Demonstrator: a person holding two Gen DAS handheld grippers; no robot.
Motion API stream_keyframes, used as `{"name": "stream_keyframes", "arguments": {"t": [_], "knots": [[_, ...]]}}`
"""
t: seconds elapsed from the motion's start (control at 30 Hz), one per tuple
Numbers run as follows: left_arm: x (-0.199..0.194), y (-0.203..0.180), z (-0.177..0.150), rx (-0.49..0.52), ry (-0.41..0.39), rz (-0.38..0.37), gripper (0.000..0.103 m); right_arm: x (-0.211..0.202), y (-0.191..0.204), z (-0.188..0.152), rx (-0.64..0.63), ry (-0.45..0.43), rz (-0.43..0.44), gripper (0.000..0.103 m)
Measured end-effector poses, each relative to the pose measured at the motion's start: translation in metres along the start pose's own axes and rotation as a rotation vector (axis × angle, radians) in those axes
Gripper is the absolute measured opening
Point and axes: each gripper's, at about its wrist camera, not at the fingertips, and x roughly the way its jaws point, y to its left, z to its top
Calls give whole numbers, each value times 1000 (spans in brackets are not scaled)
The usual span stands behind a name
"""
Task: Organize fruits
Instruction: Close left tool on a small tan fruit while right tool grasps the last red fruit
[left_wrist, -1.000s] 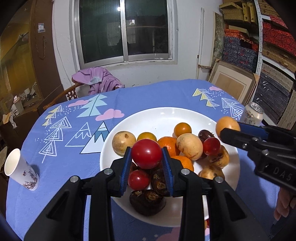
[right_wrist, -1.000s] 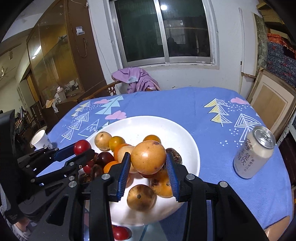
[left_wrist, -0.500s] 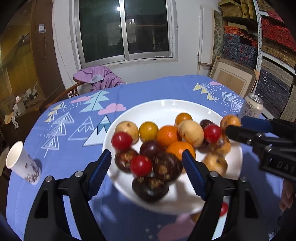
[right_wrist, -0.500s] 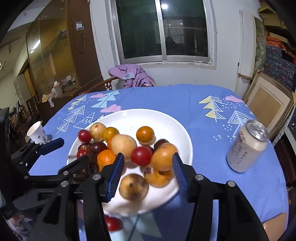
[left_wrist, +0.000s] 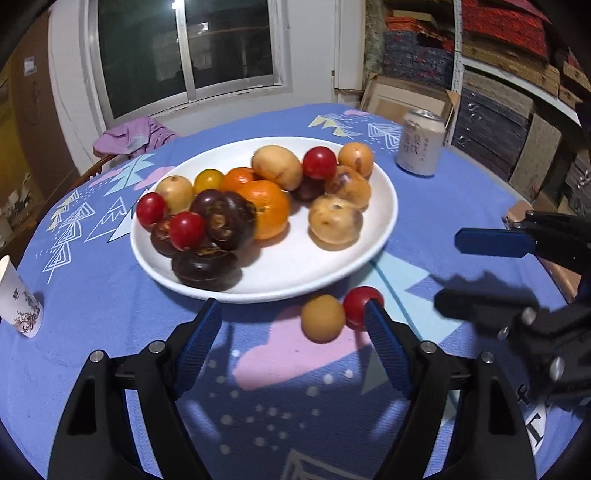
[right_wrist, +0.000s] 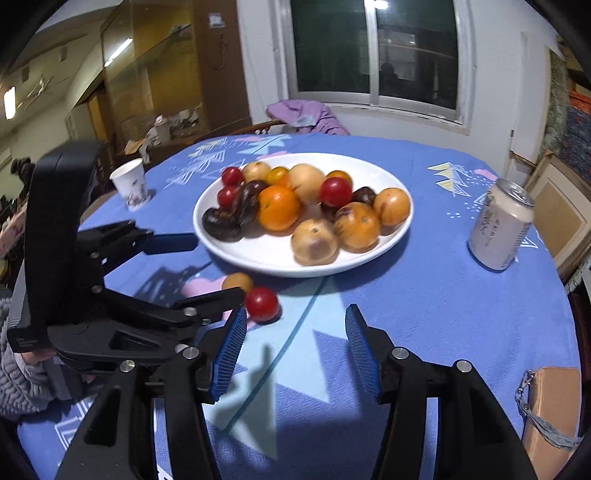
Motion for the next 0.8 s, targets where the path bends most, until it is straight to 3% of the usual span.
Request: {"name": "stream_keyframes", "arguments": {"t": [0.13,0.27,0.37,0.5,0.53,0.6,0.8], "knots": [[6,2,-2,-16,17,-35,74,-3,-1,1,7,-6,6,56],[11,21,0,-73,37,-97,50,-3,-3,-1,27,-6,12,56],[10,34,-3,-103,45,-143,50,0,-2,-2,19,2,15,56],[10,24,-4,-58,41,-152,34,11,5,-2,-6,31,25,56],[9,19,-3,-24,35,-135,32,15,7,-2,-14,39,27,52],[7,17,-3,7,35,-122,30,25,13,-2,-38,63,35,45],[6,31,-3,-36,63,-190,29,44,27,2,-83,91,51,44]]}}
